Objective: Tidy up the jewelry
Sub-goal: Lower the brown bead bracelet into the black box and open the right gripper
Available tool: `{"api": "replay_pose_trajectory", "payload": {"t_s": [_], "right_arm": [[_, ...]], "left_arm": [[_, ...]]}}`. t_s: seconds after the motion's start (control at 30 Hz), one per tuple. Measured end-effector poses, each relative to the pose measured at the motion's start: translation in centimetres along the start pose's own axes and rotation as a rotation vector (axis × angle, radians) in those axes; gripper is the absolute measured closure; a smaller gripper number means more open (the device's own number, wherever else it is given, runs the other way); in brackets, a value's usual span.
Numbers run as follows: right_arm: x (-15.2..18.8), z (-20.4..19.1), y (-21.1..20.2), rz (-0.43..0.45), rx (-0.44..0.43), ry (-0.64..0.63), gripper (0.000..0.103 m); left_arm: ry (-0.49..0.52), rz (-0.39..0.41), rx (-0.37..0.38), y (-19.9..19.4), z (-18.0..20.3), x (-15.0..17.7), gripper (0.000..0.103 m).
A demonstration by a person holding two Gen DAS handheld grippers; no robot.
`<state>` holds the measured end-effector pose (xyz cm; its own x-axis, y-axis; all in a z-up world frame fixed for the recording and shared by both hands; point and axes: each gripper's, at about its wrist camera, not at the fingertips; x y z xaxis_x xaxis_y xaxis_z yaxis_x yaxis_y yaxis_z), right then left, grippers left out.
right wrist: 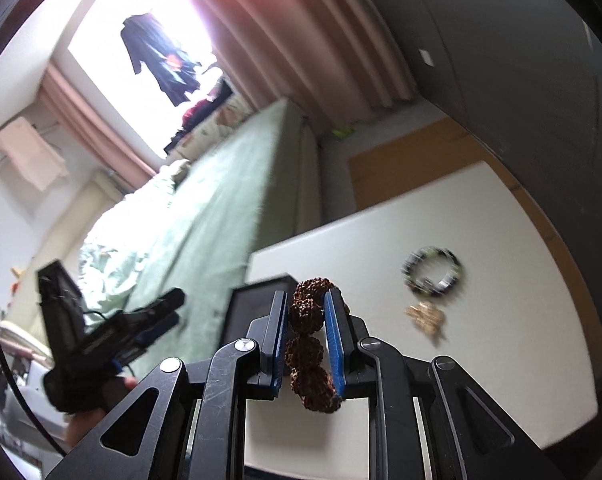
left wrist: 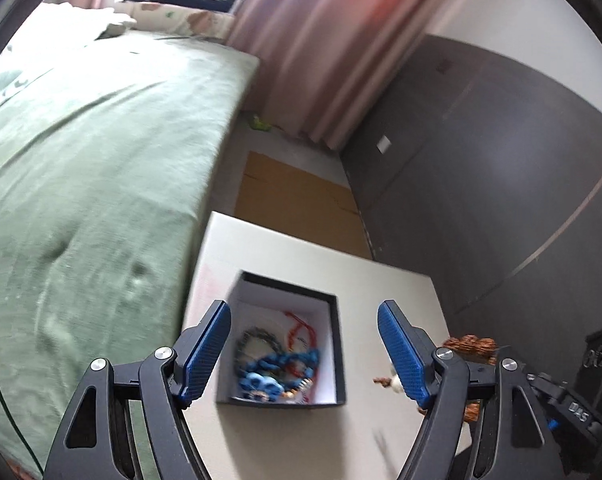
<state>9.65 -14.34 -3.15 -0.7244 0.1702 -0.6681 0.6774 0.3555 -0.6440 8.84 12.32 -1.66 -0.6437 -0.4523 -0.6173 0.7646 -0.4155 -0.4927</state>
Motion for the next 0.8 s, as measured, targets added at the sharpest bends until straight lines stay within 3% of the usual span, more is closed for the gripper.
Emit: {"api": "replay_pose_trajectory", "payload": {"t_s": [0.3, 0.5, 0.57, 0.6, 0.7, 0.8], "right_arm": [[-1.0, -8.2, 1.8, 0.009, -0.118, -0.123, 0.083], [0.0, -9.7, 5.5, -0.023, -0.196, -0.109, 0.083], [0.6, -9.0, 7.9, -0.1, -0.164, -0.096, 0.082], [1.0, -8.3, 9.7, -0.171, -0.092, -0.095, 0.079], [1.4, -6.2, 10.6, -0.211, -0.006, -0.06, 0.078], [1.0, -4.1, 9.2, -0.183, 0.001, -0.016, 0.056]], "left_arm": [[-0.116, 0.098, -0.006, -2.5, -3.4, -1.8, 0.026], [-0.171, 0.127, -0.012, -3.5, -4.8, -2.1, 0.026], [-0.172, 0.12, -0.013, -3.3, -4.8, -2.1, 0.026], [-0.17, 0.116, -0.014, -3.2, -4.8, -2.0, 0.026], [-0.155, 0.111, -0.008, -2.9, -4.3, -2.0, 0.026], [-0.14, 0.103, -0.006, -2.4, -3.7, -1.9, 0.026]]}}
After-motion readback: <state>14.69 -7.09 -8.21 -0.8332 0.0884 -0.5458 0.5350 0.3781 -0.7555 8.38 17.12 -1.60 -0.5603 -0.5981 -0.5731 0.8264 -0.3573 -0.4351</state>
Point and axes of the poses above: each gripper's, at about its wrist camera, not at the fingertips, and y roughly the way its jaws point, z to its right, x to its underside, and after that the axes turned 15 degrees about x, right-handed
